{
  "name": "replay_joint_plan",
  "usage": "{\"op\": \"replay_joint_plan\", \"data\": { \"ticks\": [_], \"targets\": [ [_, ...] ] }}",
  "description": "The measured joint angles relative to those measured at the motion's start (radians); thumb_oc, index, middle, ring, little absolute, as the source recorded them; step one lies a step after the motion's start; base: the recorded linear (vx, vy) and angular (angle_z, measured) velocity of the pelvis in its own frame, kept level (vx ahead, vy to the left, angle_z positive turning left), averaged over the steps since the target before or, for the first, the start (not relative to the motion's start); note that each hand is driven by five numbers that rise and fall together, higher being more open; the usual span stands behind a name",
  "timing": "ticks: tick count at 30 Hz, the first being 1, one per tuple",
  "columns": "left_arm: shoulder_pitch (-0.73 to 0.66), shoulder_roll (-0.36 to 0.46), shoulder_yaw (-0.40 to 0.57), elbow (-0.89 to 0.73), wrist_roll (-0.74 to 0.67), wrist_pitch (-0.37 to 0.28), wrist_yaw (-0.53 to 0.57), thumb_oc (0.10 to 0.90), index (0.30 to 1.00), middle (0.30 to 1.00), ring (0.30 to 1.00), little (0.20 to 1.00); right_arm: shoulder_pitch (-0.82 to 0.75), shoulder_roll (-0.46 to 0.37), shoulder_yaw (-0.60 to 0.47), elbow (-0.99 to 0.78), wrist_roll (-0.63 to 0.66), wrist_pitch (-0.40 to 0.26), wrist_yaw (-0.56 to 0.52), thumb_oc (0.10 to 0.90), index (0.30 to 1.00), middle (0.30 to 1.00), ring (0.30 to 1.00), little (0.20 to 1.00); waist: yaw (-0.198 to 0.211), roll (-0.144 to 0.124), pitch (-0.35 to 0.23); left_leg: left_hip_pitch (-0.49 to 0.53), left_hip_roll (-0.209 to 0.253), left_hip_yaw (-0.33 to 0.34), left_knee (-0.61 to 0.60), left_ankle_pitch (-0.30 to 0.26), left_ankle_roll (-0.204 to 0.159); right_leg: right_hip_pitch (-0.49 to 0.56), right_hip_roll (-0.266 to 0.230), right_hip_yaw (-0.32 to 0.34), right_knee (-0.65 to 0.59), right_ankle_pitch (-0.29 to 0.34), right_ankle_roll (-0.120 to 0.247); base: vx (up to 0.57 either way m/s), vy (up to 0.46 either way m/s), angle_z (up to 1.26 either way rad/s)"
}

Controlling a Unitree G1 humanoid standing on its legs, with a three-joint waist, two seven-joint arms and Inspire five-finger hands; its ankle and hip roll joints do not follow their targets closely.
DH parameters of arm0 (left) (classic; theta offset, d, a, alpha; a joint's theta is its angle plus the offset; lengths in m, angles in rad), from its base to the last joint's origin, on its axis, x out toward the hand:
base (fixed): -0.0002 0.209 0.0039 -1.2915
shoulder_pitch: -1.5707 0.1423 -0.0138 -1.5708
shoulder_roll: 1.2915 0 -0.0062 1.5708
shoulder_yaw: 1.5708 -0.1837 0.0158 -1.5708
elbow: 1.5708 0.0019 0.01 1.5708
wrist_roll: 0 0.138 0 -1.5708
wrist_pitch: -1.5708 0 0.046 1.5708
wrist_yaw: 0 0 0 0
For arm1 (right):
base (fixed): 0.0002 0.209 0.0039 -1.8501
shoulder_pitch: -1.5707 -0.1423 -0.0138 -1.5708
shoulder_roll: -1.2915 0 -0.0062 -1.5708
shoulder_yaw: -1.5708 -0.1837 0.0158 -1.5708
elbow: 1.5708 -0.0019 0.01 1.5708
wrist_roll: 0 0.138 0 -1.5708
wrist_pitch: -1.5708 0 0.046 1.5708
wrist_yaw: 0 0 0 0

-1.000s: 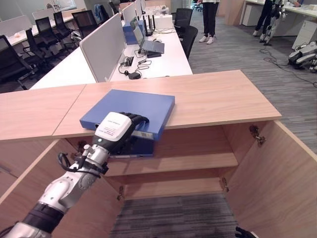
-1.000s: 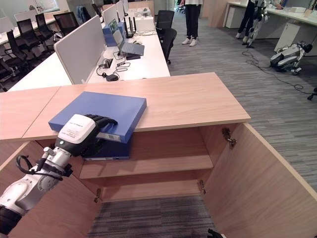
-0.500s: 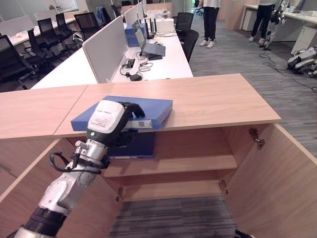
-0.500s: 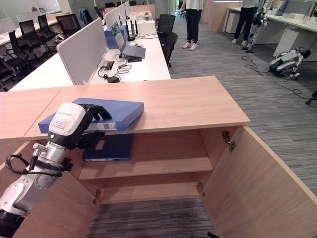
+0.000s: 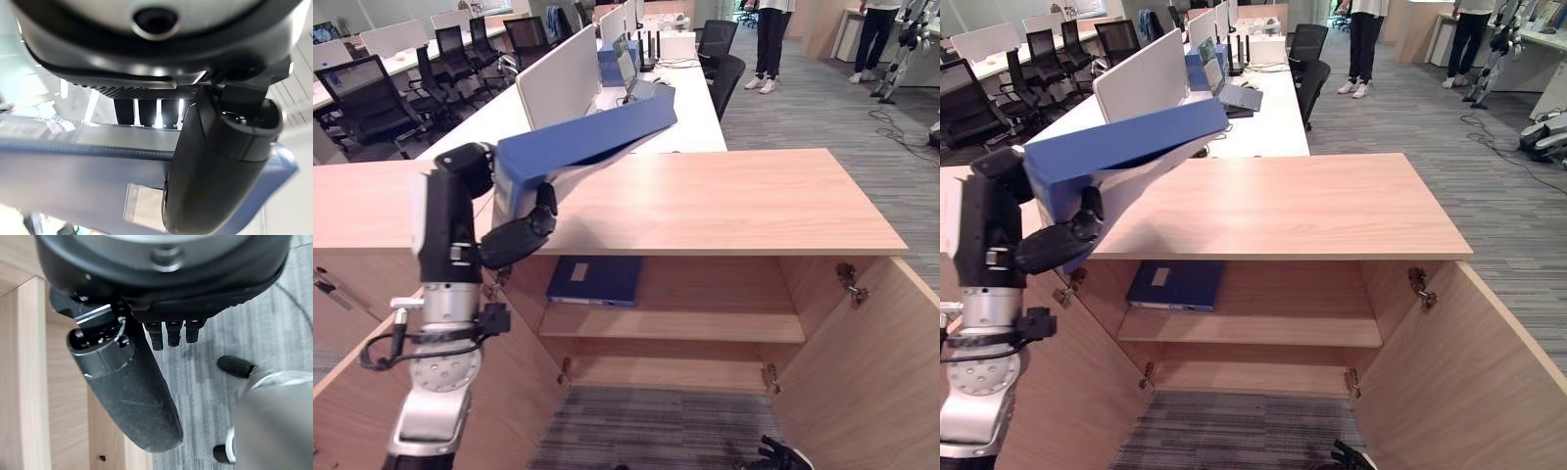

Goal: Put the empty folder in the office cabinet

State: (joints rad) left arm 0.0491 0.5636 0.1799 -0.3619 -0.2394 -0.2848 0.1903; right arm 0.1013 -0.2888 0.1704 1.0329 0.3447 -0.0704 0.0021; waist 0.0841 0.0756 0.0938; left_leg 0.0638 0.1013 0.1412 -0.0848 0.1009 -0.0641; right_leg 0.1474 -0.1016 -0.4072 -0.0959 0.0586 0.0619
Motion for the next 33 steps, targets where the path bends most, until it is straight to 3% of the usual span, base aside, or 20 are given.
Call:
{"op": "replay_joint_plan", "data": {
  "ticks": [8,11,14,22,30,33],
  "targets": [
    [0.050,-0.028,0.018,-0.015,-0.498,0.006,-0.249,0.400,0.300,0.300,0.300,0.300,-0.005,-0.002,-0.007,-0.004,0.022,0.000,0.017,0.800,0.900,0.900,0.900,0.900,0.031,0.020,0.015,-0.004,-0.019,-0.041,0.004,0.015,0.010,0.015,-0.014,-0.045,0.000,-0.010,0.016,-0.03,0.010,0.16],
    [0.084,0.042,0.027,-0.046,-0.638,0.041,-0.325,0.400,0.300,0.300,0.300,0.300,-0.009,-0.002,-0.022,0.005,0.022,0.000,0.025,0.800,0.900,0.900,0.900,0.900,0.040,0.026,0.020,-0.007,-0.024,-0.049,0.003,0.015,0.010,0.017,-0.018,-0.054,0.000,-0.012,0.019,-0.03,0.010,0.13],
    [0.102,0.137,0.023,-0.087,-0.702,0.080,-0.404,0.400,0.300,0.300,0.300,0.300,-0.020,-0.003,-0.028,0.049,0.030,-0.001,0.024,0.800,0.900,0.900,0.900,0.900,0.040,0.029,0.025,-0.006,-0.031,-0.069,0.003,0.015,0.012,0.029,-0.024,-0.074,0.000,-0.016,0.025,-0.03,0.000,0.19],
    [0.104,0.219,0.024,-0.135,-0.842,0.134,-0.493,0.400,0.300,0.300,0.300,0.300,-0.027,-0.002,-0.025,0.062,0.031,-0.001,0.041,0.800,0.900,0.900,0.900,0.900,0.060,0.036,0.027,-0.002,-0.036,-0.078,0.000,0.014,0.013,0.040,-0.027,-0.085,0.000,-0.019,0.029,-0.02,0.015,0.03],
    [0.118,0.271,0.023,-0.136,-0.888,0.195,-0.532,0.400,0.300,0.300,0.300,0.300,-0.041,-0.006,-0.020,0.062,0.031,-0.001,0.043,0.800,0.900,0.900,0.900,0.900,0.058,0.048,0.025,-0.001,-0.039,-0.088,0.000,0.014,0.013,0.045,-0.029,-0.094,0.000,-0.019,0.030,-0.01,0.014,0.03],
    [0.134,0.371,0.013,-0.135,-0.897,0.217,-0.533,0.400,0.300,0.300,0.300,0.300,-0.051,-0.016,-0.011,0.044,0.031,0.001,0.043,0.800,0.900,0.900,0.900,0.900,0.058,0.053,0.023,-0.003,-0.040,-0.089,0.000,0.010,0.009,0.044,-0.030,-0.095,0.000,-0.019,0.030,0.00,0.000,0.00]
  ]
}}
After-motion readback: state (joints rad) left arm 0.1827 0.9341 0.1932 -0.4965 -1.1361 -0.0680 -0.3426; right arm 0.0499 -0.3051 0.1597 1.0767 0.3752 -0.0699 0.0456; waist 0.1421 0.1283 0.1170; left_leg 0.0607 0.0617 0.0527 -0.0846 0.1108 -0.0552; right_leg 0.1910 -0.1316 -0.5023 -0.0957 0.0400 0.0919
